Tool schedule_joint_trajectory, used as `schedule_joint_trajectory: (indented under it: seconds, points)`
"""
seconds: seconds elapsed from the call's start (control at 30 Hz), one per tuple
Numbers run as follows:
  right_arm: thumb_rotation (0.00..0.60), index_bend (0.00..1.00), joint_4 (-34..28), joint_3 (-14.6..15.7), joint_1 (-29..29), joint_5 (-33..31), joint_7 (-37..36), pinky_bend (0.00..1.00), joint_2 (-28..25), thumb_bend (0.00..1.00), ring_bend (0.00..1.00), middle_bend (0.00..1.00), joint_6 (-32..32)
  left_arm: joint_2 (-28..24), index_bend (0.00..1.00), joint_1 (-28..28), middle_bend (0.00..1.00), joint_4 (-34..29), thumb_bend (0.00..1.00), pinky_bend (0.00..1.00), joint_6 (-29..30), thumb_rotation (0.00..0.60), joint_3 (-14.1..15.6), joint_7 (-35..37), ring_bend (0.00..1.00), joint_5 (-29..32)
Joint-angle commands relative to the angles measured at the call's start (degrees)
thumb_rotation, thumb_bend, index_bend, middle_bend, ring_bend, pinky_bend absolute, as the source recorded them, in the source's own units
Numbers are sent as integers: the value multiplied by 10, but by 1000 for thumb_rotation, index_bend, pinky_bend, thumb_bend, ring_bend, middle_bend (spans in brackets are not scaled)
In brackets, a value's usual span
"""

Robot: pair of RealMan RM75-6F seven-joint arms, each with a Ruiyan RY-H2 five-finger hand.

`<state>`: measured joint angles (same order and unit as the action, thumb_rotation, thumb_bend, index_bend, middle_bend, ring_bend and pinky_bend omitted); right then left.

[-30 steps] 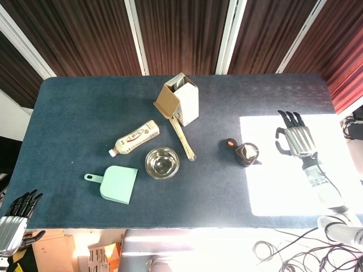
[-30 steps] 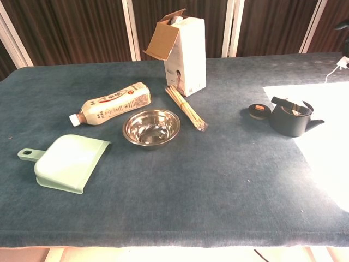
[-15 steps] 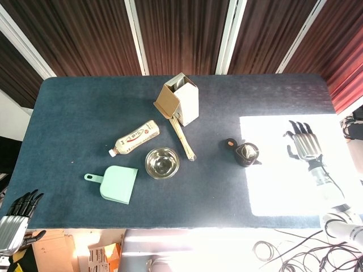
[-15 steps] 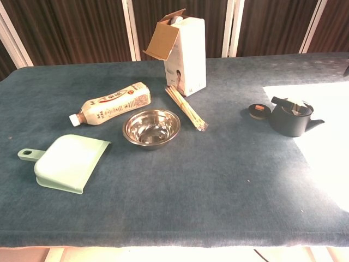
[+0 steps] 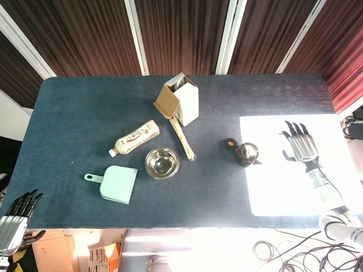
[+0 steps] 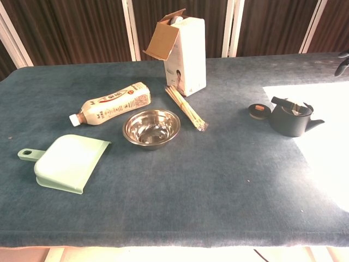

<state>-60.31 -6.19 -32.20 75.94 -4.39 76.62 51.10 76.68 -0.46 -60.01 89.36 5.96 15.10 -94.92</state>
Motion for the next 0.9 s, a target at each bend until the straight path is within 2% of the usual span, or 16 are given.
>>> schedule_joint_trajectory:
  seconds: [0.03,0.2,0.37,0.5,0.9]
  points:
    - [600,271,-43,17,-2,39,14,0,-15,572,0,0,22,0,0,1,8,0,1,130,2,600,0,-1,0,0]
    - [600,279,-75,20,-12,48,41,0,-18,806,0,0,16,-1,0,3,8,-2,1,130,5,600,0,-2,0,1]
    - [600,304,-91,16,-22,40,65,0,-17,930,0,0,3,-3,0,5,8,-5,1,130,8,600,-1,-5,0,1]
    - [600,322,-96,15,-27,33,79,0,-16,963,0,0,-5,-4,0,5,8,-7,1,130,8,600,-2,-7,0,1]
    - [600,347,-81,19,-35,20,92,0,9,965,0,0,-25,-5,0,4,8,-9,1,130,5,600,-2,-6,0,2]
